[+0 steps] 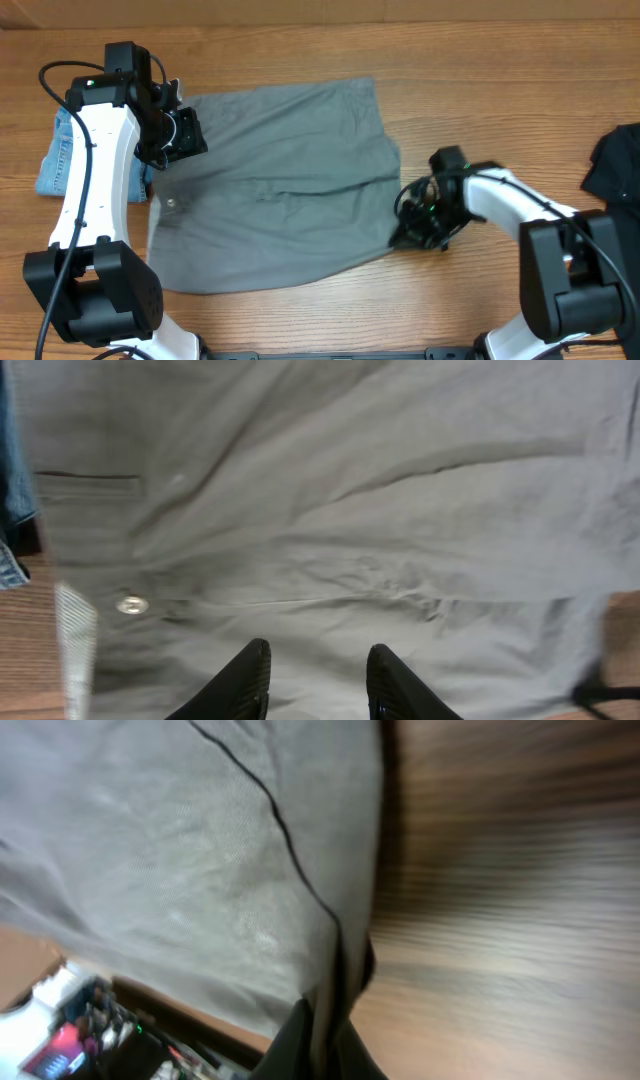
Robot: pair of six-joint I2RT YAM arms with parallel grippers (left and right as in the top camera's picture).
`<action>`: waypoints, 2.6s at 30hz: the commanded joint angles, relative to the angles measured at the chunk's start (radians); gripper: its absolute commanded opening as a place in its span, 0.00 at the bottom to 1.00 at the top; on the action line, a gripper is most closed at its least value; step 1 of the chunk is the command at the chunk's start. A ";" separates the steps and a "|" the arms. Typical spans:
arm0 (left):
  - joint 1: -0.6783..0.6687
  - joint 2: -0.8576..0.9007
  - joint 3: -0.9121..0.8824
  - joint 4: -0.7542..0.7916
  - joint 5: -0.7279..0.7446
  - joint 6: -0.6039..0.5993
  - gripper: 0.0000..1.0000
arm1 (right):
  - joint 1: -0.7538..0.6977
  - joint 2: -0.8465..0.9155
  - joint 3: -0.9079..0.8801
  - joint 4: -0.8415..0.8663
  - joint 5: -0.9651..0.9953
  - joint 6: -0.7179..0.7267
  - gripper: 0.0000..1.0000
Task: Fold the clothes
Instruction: 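Grasp the shorts' upper right corner with the right gripper and pull right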
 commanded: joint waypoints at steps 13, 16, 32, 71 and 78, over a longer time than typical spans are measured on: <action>-0.001 0.005 0.019 0.017 0.011 0.018 0.36 | -0.047 -0.048 0.494 -0.057 0.196 -0.042 0.41; -0.001 0.005 0.019 0.012 0.011 0.018 0.36 | -0.062 -0.042 0.493 -0.068 0.267 -0.040 0.59; -0.006 0.005 0.019 -0.055 0.011 0.031 0.35 | -0.276 -0.042 0.179 -0.051 0.165 -0.143 0.62; -0.027 0.005 0.018 -0.062 0.011 0.038 0.38 | -0.130 0.043 0.394 0.380 0.107 0.046 0.41; -0.028 0.005 0.018 -0.063 0.009 0.038 0.40 | -0.241 0.041 0.391 0.266 0.023 -0.172 0.52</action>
